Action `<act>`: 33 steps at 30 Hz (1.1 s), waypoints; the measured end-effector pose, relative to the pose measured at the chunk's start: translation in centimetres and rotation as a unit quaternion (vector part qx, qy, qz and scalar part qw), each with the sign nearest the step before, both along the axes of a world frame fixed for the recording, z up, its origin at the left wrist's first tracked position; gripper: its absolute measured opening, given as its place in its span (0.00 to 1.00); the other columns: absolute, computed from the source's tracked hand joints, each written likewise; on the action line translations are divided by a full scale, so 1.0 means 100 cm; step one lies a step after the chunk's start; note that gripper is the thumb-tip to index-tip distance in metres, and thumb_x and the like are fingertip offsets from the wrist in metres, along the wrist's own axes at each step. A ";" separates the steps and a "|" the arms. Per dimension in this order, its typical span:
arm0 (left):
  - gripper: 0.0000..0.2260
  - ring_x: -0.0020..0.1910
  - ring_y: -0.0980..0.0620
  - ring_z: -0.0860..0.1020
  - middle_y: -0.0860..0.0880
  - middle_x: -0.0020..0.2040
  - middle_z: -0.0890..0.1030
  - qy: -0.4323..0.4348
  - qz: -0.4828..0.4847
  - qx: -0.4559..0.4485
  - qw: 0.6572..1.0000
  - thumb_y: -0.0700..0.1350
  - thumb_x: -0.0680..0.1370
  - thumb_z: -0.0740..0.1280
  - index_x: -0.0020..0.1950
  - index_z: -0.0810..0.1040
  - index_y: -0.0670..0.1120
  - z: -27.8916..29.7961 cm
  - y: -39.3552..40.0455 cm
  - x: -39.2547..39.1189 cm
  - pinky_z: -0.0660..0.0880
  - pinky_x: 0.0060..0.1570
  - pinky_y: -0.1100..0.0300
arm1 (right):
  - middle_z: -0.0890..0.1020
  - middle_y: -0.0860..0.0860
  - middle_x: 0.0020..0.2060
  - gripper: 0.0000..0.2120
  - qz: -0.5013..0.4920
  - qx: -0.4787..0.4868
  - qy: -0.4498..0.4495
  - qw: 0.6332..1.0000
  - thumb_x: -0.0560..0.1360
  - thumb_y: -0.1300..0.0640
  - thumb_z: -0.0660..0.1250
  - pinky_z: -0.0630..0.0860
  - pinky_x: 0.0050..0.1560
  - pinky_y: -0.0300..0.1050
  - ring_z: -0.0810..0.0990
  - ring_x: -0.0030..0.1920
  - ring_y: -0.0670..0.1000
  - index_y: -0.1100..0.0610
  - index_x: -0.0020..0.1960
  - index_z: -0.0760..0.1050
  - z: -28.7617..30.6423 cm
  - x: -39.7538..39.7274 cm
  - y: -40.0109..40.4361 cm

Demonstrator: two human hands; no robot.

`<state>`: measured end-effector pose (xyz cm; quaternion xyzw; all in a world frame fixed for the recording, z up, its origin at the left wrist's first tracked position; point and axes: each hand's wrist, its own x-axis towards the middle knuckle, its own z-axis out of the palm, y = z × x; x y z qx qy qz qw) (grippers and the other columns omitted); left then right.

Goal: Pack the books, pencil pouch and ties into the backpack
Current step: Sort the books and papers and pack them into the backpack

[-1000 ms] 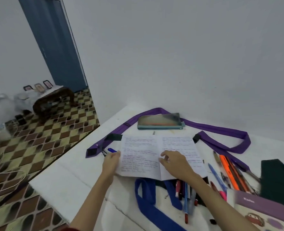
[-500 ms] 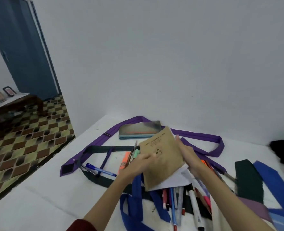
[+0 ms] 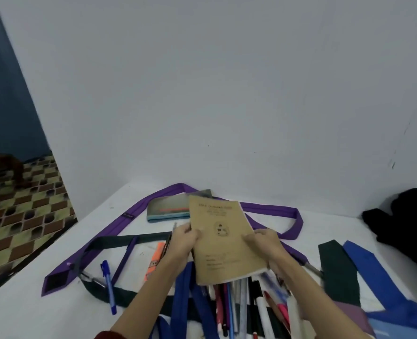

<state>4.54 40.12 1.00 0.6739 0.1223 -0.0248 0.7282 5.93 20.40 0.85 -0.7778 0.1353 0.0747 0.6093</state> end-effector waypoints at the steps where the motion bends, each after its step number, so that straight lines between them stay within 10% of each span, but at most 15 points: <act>1: 0.11 0.52 0.44 0.81 0.43 0.53 0.82 -0.019 -0.016 -0.021 0.999 0.36 0.79 0.60 0.60 0.76 0.42 0.010 -0.003 0.003 0.77 0.55 0.44 | 0.83 0.57 0.41 0.07 -0.001 0.060 0.000 0.998 0.73 0.65 0.65 0.78 0.41 0.45 0.81 0.41 0.55 0.67 0.50 0.78 0.009 0.002 -0.005; 5: 0.11 0.54 0.48 0.80 0.48 0.55 0.82 -0.105 -0.112 -0.034 0.988 0.39 0.81 0.59 0.61 0.74 0.50 0.050 -0.033 0.012 0.78 0.54 0.50 | 0.83 0.59 0.52 0.11 -0.001 0.178 -0.072 0.981 0.76 0.66 0.62 0.78 0.47 0.50 0.81 0.53 0.60 0.63 0.58 0.76 0.044 0.005 -0.037; 12: 0.14 0.59 0.54 0.76 0.52 0.60 0.79 -0.156 -0.174 0.024 0.972 0.38 0.80 0.60 0.64 0.73 0.49 0.066 -0.099 0.052 0.73 0.58 0.57 | 0.82 0.50 0.51 0.10 -0.037 0.116 -0.180 0.976 0.78 0.65 0.60 0.73 0.47 0.44 0.78 0.53 0.51 0.52 0.52 0.76 0.067 0.010 -0.096; 16: 0.13 0.52 0.59 0.78 0.54 0.55 0.80 -0.143 -0.190 0.038 0.971 0.37 0.80 0.61 0.61 0.74 0.50 0.045 -0.119 0.072 0.76 0.44 0.67 | 0.82 0.50 0.52 0.10 -0.057 0.111 -0.157 0.980 0.77 0.65 0.62 0.71 0.46 0.42 0.78 0.53 0.50 0.53 0.53 0.76 0.052 0.020 -0.112; 24: 0.13 0.54 0.54 0.80 0.50 0.56 0.82 -0.098 -0.229 0.088 0.965 0.42 0.78 0.66 0.62 0.76 0.46 -0.006 -0.120 0.086 0.76 0.48 0.64 | 0.82 0.53 0.52 0.11 -0.050 0.121 -0.135 0.982 0.74 0.68 0.65 0.75 0.50 0.45 0.79 0.55 0.54 0.57 0.54 0.77 0.025 0.029 -0.120; 33: 0.05 0.48 0.52 0.78 0.50 0.48 0.80 -0.238 -0.199 0.222 0.924 0.40 0.78 0.65 0.54 0.77 0.46 0.080 -0.135 0.075 0.74 0.47 0.60 | 0.84 0.53 0.49 0.14 -0.082 0.063 -0.286 0.952 0.67 0.62 0.75 0.77 0.52 0.47 0.82 0.51 0.54 0.56 0.51 0.79 0.115 -0.005 -0.160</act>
